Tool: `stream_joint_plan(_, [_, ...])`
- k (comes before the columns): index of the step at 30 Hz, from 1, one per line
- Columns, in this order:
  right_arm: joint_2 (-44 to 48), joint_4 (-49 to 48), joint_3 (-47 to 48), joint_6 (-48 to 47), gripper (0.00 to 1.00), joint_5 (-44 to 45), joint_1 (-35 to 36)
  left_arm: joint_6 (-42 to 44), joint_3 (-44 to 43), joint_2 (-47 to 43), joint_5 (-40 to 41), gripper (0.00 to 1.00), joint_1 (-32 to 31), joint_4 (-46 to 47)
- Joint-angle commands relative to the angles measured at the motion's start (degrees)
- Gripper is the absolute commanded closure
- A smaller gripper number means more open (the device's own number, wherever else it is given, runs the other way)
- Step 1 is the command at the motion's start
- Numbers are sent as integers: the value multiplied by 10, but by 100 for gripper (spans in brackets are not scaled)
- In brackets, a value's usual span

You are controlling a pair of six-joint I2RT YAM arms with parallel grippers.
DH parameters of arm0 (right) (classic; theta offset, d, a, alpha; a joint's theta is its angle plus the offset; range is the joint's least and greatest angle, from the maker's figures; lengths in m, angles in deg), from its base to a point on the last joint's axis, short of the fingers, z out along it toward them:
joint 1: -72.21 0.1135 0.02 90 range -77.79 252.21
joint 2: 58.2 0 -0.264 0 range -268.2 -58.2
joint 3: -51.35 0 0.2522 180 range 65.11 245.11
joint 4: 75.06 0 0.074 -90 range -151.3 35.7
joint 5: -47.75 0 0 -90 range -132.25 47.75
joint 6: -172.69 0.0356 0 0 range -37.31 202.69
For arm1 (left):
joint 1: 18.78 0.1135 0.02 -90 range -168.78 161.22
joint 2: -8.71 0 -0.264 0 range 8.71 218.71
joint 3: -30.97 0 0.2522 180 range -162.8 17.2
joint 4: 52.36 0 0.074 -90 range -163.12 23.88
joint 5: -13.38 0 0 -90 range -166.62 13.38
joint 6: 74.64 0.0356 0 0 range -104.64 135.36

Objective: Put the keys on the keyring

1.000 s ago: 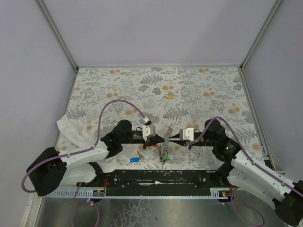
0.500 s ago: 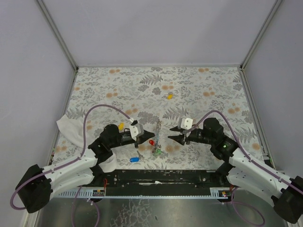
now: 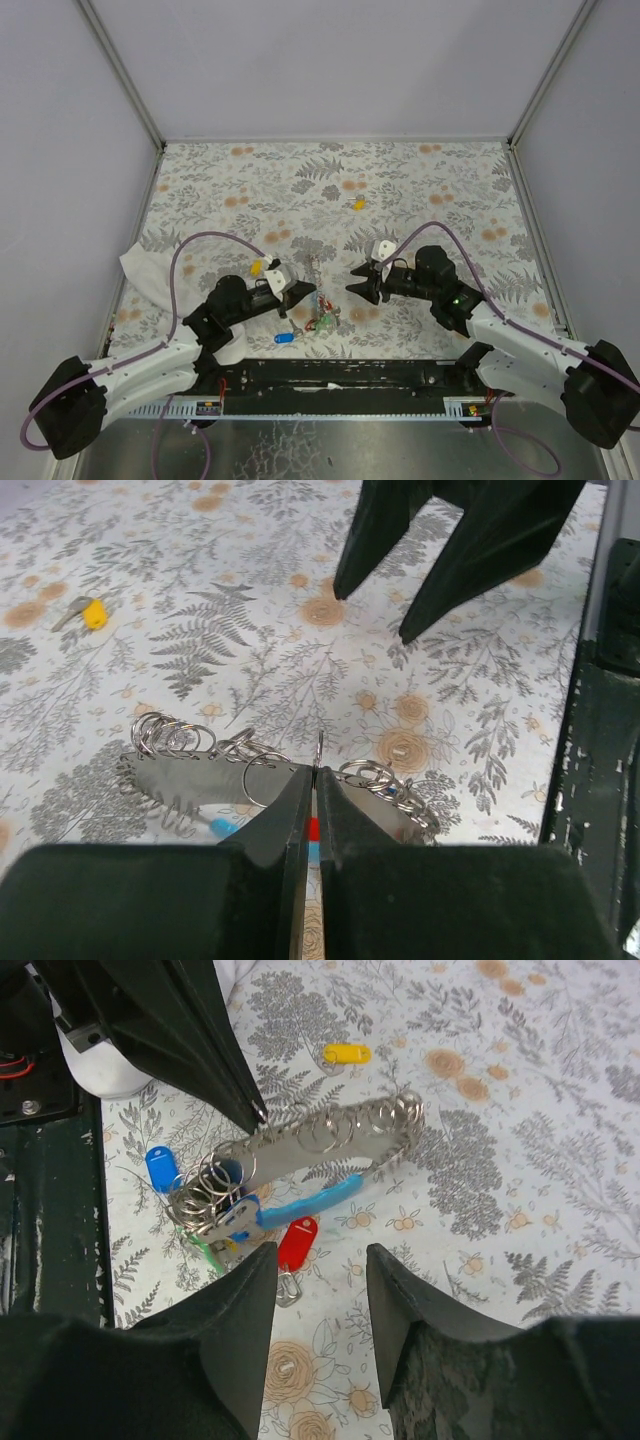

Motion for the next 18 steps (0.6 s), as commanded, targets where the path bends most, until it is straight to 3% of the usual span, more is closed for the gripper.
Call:
stream_joint_plan(1, [-32, -56, 3, 46, 52, 10, 4, -15, 8, -29, 60, 100, 6, 54])
stream_joint_plan(11, [-130, -27, 31, 100, 54, 121, 60, -17, 19, -36, 115, 100, 8, 59])
stream_joint_plan(18, [-185, 4, 52, 126, 55, 215, 105, -31, 26, -42, 206, 100, 7, 54])
